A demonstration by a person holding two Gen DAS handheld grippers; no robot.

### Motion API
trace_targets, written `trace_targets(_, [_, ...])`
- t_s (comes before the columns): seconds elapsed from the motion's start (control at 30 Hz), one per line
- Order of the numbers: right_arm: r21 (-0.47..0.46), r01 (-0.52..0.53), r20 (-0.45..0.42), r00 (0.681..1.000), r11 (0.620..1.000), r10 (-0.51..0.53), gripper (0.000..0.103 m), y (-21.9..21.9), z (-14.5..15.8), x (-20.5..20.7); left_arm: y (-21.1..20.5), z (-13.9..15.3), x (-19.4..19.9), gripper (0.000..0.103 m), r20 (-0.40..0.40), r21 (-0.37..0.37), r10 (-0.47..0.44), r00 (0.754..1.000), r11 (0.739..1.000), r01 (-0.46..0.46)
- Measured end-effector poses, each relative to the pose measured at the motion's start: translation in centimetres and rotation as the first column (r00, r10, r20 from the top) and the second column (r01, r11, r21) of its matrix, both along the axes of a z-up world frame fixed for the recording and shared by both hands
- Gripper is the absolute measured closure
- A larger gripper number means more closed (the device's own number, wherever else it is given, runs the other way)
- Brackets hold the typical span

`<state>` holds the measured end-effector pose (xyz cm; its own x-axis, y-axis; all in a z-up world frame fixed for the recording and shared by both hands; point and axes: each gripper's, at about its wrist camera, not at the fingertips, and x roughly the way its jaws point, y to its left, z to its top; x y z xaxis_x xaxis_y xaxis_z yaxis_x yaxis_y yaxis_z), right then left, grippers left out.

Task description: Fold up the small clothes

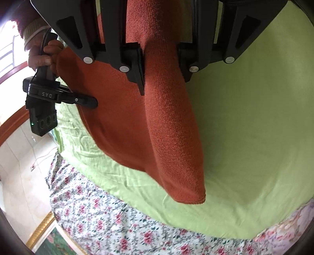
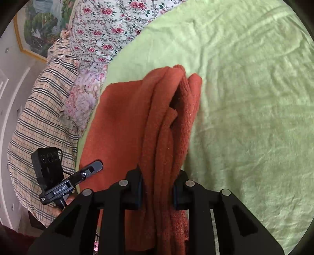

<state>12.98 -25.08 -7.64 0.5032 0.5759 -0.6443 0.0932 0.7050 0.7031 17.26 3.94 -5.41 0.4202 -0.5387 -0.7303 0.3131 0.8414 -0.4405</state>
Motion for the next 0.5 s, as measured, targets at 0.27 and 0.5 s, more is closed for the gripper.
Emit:
trace_targets(0.27, [-0.059, 0.072, -0.003, 0.997, 0.996, -0.072, 0.061, -0.3, 1.3, -1.4, 1.1, 0.9, -2.5, 0.054, 0.005, 0.071, 0.04, 0.999, 0.997, -0.04])
trace_targets(0.5, [-0.134, 0.103, 0.086, 0.992, 0.986, -0.092, 0.056, -0.4, 5.5, -6.2, 2.7, 2.4, -8.7, 0.049, 0.088, 0.166, 0.05, 0.995, 0.984, -0.064])
